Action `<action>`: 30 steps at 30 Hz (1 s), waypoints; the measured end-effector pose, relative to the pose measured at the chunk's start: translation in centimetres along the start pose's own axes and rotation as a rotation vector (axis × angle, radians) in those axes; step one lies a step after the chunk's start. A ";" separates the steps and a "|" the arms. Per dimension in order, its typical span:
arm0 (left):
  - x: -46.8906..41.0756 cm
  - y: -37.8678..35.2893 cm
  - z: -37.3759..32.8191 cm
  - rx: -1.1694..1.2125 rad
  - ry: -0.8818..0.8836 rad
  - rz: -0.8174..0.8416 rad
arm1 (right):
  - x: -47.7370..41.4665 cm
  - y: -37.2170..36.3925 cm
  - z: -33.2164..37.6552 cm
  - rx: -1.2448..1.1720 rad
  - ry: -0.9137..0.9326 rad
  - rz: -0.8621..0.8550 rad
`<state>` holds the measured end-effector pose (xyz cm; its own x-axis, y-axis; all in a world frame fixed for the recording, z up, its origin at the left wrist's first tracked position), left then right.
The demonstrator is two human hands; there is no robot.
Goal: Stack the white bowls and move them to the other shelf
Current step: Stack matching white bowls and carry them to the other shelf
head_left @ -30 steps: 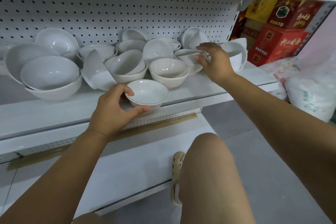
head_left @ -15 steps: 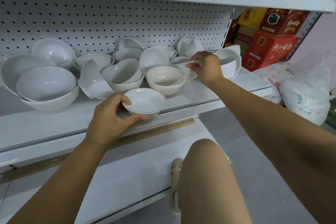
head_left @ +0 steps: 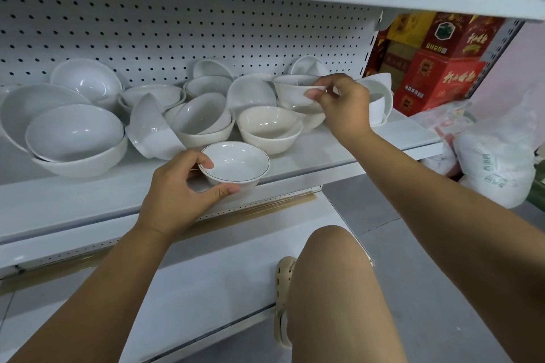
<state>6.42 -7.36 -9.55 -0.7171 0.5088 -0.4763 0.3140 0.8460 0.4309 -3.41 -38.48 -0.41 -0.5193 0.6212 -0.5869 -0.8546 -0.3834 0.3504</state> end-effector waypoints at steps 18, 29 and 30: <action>0.2 0.2 -1.2 0.193 0.071 0.022 | 12.6 -2.5 5.0 -0.379 0.176 0.246; 0.1 0.1 -1.0 0.208 0.050 0.026 | 13.3 -4.2 4.7 -0.352 0.200 0.256; 0.1 0.0 -1.0 0.207 0.049 0.024 | 13.3 -4.4 4.6 -0.348 0.209 0.258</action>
<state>5.74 -7.44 -8.82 -0.7355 0.5251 -0.4281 0.4490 0.8510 0.2722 -6.60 -25.39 -6.37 -0.6709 0.3387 -0.6597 -0.6264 -0.7349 0.2597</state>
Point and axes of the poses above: each hand's wrist, its own x-axis away from the middle knuckle, its own y-axis out of the back of the hand, z = x × y, the point moved 5 cm from there along -x, towards the middle knuckle
